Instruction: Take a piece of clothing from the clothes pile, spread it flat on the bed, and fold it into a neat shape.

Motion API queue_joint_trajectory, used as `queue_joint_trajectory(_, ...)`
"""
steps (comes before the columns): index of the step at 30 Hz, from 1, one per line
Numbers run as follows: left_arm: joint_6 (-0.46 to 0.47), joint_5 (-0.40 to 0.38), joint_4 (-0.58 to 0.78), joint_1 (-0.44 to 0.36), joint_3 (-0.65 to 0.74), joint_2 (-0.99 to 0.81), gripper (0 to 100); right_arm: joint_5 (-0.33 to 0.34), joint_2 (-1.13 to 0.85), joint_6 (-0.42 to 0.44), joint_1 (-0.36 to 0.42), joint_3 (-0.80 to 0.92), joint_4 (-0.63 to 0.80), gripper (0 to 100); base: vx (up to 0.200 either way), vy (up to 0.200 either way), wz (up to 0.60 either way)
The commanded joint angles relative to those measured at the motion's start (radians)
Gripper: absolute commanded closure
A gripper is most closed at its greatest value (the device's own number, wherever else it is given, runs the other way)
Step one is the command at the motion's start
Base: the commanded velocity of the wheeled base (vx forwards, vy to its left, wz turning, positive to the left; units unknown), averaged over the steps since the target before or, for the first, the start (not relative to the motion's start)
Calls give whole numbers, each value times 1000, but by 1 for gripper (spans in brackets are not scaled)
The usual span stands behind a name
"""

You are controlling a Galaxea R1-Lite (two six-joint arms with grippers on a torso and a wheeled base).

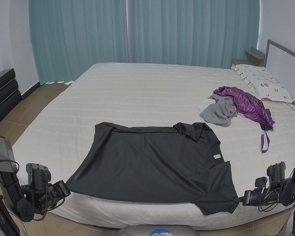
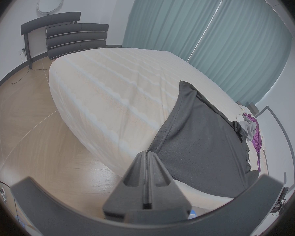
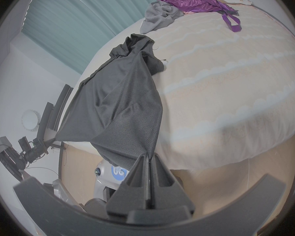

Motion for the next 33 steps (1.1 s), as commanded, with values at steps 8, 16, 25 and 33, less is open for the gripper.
queue_joint_trajectory(8,16,0,31,0,18,-13,100,-3,-115,-89,-3,17,145,100,0,0,0)
queue_joint_trajectory(16,18,0,58,-5,18,-11,100,-6,-95,-92,-2,17,159,100,0,0,0)
queue_joint_trajectory(25,5,-6,63,-36,18,-11,0,1,-86,-101,6,13,147,0,0,0,0)
queue_joint_trajectory(33,5,-9,54,-36,16,-28,0,2,-126,-46,8,-35,88,0,0,0,0)
